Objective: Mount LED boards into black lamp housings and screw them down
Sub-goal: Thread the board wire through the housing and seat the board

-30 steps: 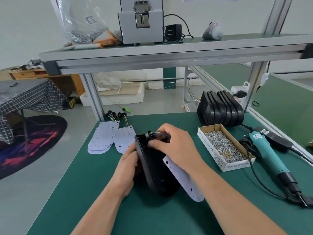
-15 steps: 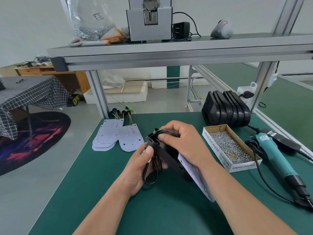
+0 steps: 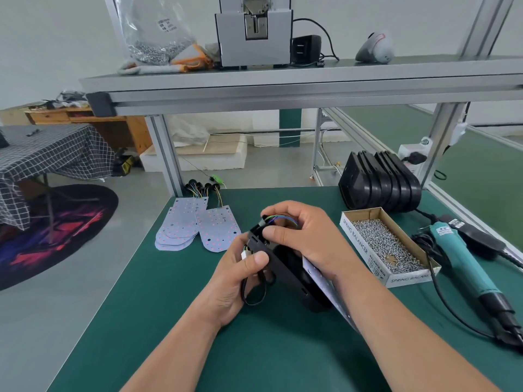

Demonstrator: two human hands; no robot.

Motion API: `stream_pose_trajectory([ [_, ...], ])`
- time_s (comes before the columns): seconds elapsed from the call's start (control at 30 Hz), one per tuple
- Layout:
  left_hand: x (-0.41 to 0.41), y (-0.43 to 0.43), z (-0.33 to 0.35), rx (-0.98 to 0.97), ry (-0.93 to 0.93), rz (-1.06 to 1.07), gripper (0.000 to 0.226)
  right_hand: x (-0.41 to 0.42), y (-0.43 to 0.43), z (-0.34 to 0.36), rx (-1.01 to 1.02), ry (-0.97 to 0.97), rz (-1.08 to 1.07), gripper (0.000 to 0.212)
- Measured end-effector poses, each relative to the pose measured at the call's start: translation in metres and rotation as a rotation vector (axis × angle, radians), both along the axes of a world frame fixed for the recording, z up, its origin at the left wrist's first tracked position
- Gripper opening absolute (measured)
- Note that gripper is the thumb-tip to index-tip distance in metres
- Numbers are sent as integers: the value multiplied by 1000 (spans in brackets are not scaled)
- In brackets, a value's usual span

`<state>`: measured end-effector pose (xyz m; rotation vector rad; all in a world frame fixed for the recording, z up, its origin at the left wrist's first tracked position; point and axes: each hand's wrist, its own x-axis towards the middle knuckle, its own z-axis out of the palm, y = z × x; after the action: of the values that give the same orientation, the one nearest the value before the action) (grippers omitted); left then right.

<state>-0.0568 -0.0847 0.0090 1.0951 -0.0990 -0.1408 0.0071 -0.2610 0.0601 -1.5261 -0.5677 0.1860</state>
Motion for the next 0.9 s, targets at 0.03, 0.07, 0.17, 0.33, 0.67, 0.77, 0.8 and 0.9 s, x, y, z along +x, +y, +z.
stream_pose_trajectory([
  [0.03, 0, 0, 1, 16, -6, -10, 99, 0, 0, 1, -2, -9, -14, 31],
  [0.07, -1, 0, 2, 30, -12, -25, 94, 0, 0, 2, -14, -26, -33, 26],
  [0.17, -1, 1, 3, 56, -25, -54, 88, -1, 0, 5, -94, -110, -81, 13],
  [0.33, -2, 1, 4, 21, -2, -40, 94, -1, -5, 12, -287, -219, -99, 9],
  [0.67, -3, 6, 2, 138, -68, 39, 84, -9, -1, 20, -567, -302, -128, 2],
  [0.77, -4, 5, 4, 194, -102, 69, 84, -14, 2, 20, -561, -292, -152, 5],
  [0.8, -4, 5, 5, 213, -112, 81, 84, -15, 2, 20, -554, -292, -161, 5],
  [0.9, -4, 5, 7, 257, -135, 130, 85, -17, 3, 21, -531, -303, -196, 4],
])
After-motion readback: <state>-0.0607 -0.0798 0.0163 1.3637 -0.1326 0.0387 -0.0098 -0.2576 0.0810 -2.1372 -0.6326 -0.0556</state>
